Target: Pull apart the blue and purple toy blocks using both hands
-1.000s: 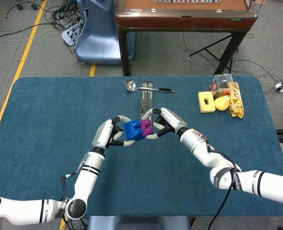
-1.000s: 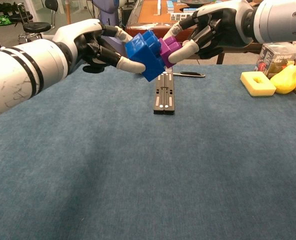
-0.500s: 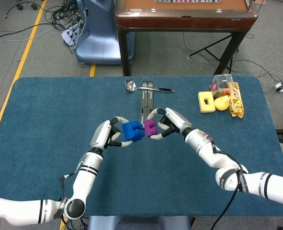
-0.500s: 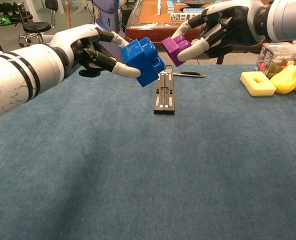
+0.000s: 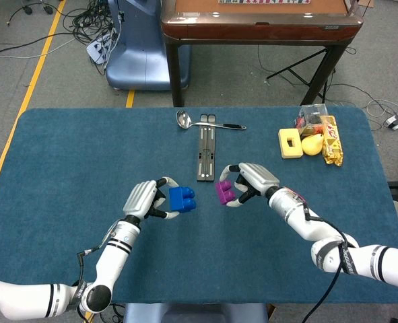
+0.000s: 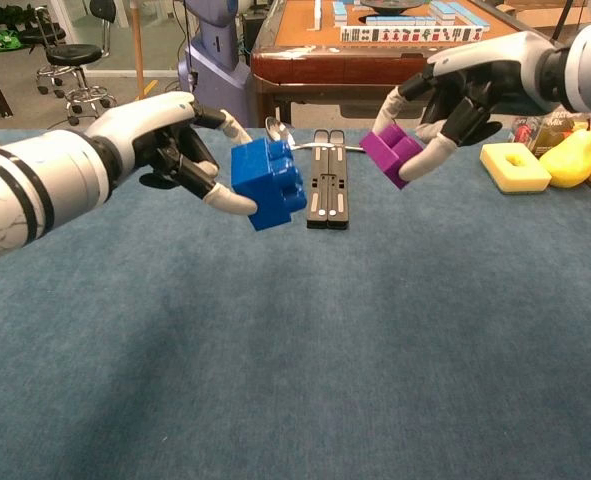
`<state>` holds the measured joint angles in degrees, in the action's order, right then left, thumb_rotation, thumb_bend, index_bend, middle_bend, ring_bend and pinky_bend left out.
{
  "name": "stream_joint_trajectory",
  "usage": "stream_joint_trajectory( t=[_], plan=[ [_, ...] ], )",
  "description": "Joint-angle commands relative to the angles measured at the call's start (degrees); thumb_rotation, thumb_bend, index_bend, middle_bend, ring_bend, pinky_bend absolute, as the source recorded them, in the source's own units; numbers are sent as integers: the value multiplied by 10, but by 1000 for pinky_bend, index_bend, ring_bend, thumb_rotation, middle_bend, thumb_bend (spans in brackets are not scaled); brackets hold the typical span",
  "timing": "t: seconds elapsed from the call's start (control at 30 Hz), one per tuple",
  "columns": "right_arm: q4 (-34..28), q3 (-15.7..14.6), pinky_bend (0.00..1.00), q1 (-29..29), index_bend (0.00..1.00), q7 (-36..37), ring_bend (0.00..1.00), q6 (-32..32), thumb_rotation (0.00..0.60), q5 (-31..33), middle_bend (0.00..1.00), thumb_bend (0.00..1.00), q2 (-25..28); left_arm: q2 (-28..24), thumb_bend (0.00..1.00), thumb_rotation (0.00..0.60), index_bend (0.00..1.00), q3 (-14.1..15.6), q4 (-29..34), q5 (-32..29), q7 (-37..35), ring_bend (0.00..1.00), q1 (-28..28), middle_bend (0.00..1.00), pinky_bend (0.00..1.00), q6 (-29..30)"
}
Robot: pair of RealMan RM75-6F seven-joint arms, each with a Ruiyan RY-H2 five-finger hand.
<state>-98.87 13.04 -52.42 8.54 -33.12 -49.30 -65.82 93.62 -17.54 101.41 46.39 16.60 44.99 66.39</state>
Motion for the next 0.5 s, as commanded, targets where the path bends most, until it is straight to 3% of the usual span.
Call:
stream_joint_trajectory(
  t=[0.03,0.23,0.5],
  plan=[
    [5,-55,1000,-25,646,-95,1000,-27,600,22,1000,152,-9,-4,209,600,631,18,-8,11,15,993,0,1000,1000,-10],
    [31,-118,1000,-59,646,-232,1000,-81,600,91,1000,147,-60,18,209,600,624,55,-55,48,42,993,3,1000,1000,-15],
    [77,-158,1000,-80,646,-340,1000,-124,600,165,1000,119,-124,56,209,600,620,82,-100,66,46,993,-4,1000,1000,-25]
  ],
)
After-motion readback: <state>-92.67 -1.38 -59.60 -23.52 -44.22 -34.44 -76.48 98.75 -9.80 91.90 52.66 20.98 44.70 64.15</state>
